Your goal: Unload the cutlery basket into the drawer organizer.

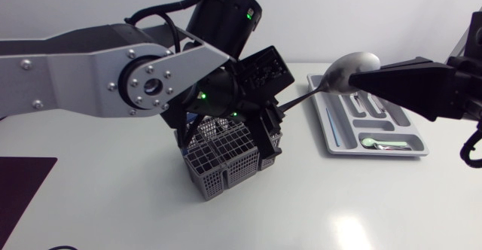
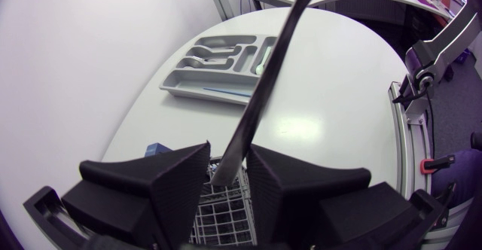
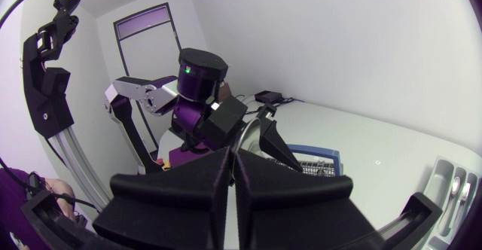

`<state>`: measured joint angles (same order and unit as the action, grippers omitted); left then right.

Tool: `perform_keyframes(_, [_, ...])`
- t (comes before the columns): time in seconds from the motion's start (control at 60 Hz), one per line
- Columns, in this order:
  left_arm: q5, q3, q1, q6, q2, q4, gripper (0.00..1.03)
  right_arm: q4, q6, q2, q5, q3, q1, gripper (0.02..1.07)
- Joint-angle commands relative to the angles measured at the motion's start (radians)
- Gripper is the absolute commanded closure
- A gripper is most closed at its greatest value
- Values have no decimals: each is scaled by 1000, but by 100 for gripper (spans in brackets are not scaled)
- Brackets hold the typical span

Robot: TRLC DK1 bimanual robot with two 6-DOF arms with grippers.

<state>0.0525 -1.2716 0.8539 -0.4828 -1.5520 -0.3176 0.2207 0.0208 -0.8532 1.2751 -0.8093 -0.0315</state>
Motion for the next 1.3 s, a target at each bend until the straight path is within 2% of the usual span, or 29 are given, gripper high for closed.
perform_keyframes(0.0, [1,2,5,-5,-22,23,83,11,2,-10,3,1,5,101])
perform_keyframes(0.05, [1,3,8,-4,-23,26,87,11,4,-17,3,-1,4,101])
perform_keyframes(0.467, [12,6,17,0,-31,23,92,0,24,-47,-19,-7,-21,100])
perform_keyframes(0.567, [14,6,17,0,-31,20,92,0,25,-47,-19,-5,-22,92])
perform_keyframes(0.767, [53,-9,7,4,-31,-1,92,-7,28,-26,-19,2,-25,60])
perform_keyframes(0.883, [96,-21,-4,3,-28,-21,92,-24,13,11,-19,25,-45,48])
perform_keyframes(1.1, [121,-43,-10,1,-30,-48,92,-52,-9,20,-23,67,-53,47])
perform_keyframes(1.183, [165,-72,-32,9,-31,-87,92,-61,-33,28,-37,90,-54,47])
perform_keyframes(1.283, [268,-123,-69,35,-39,-153,92,-72,-96,43,-72,125,-33,47])
